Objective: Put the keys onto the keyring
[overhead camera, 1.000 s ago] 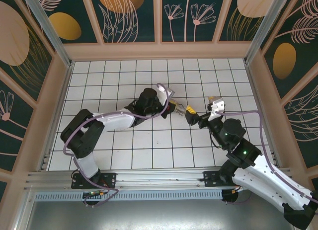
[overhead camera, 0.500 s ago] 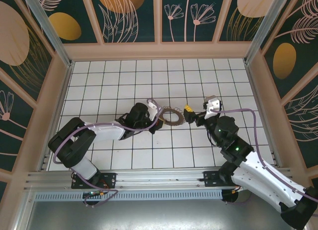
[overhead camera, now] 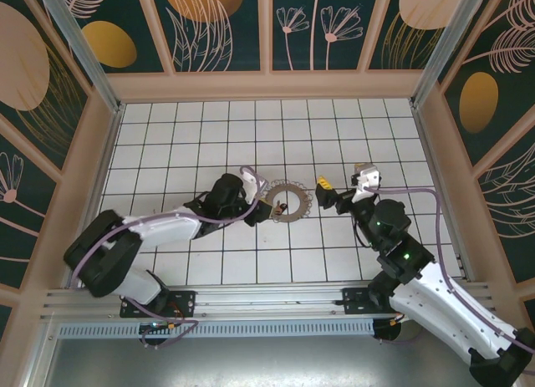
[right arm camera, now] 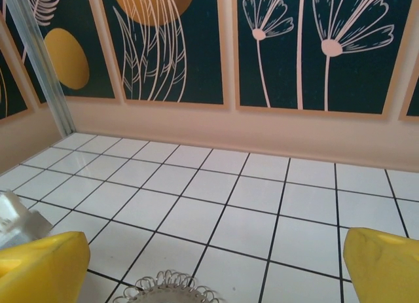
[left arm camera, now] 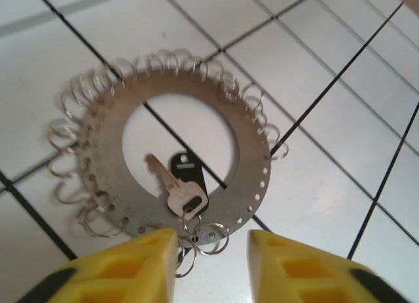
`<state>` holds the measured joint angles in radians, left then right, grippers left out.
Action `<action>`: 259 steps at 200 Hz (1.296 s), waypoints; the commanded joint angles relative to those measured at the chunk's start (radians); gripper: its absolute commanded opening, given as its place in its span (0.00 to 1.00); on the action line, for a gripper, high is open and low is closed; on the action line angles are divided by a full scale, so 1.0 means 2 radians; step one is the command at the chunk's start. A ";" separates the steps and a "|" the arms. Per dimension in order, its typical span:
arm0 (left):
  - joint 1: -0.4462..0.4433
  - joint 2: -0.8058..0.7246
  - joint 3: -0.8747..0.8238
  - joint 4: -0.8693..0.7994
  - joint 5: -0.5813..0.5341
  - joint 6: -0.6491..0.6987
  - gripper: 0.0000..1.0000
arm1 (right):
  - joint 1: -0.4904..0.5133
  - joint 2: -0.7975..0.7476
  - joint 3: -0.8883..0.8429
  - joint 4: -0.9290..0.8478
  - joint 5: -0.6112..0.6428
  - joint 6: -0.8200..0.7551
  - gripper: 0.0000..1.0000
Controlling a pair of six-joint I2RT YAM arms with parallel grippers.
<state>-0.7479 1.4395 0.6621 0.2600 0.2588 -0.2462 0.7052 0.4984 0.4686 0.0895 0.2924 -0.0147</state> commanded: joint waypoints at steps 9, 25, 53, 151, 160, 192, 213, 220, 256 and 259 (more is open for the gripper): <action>0.003 -0.072 0.019 -0.053 -0.089 0.011 0.96 | -0.012 -0.008 -0.007 -0.011 0.010 0.013 0.99; 0.004 -0.091 0.014 -0.063 -0.135 0.015 0.99 | -0.024 0.009 -0.015 -0.003 -0.007 0.009 0.99; 0.020 -0.124 -0.007 -0.041 -0.177 0.000 0.99 | -0.070 0.050 -0.025 0.025 0.007 0.014 0.99; 0.180 -0.171 -0.117 0.130 -0.367 -0.042 0.99 | -0.274 0.120 -0.169 0.284 -0.079 0.032 0.99; 0.198 -0.165 -0.126 0.149 -0.369 -0.046 0.99 | -0.280 0.138 -0.182 0.321 -0.059 0.023 0.99; 0.224 -0.130 -0.143 0.210 -0.416 -0.008 0.99 | -0.320 0.231 -0.212 0.464 -0.052 0.008 0.99; 0.235 -0.116 -0.145 0.247 -0.424 0.003 0.99 | -0.349 0.310 -0.201 0.520 -0.085 0.012 0.99; 0.238 -0.111 -0.147 0.264 -0.426 0.011 0.99 | -0.353 0.333 -0.195 0.531 -0.092 0.015 0.99; 0.251 -0.081 -0.146 0.317 -0.436 0.059 0.99 | -0.363 0.407 -0.172 0.574 -0.125 0.018 0.99; 0.253 -0.079 -0.149 0.323 -0.434 0.062 0.99 | -0.363 0.411 -0.171 0.579 -0.125 0.018 0.99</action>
<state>-0.2649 1.2518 0.3794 0.7509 -0.5831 -0.2111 -0.0086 1.2713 0.0811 1.0748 0.0910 0.0257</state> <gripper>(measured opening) 0.988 0.990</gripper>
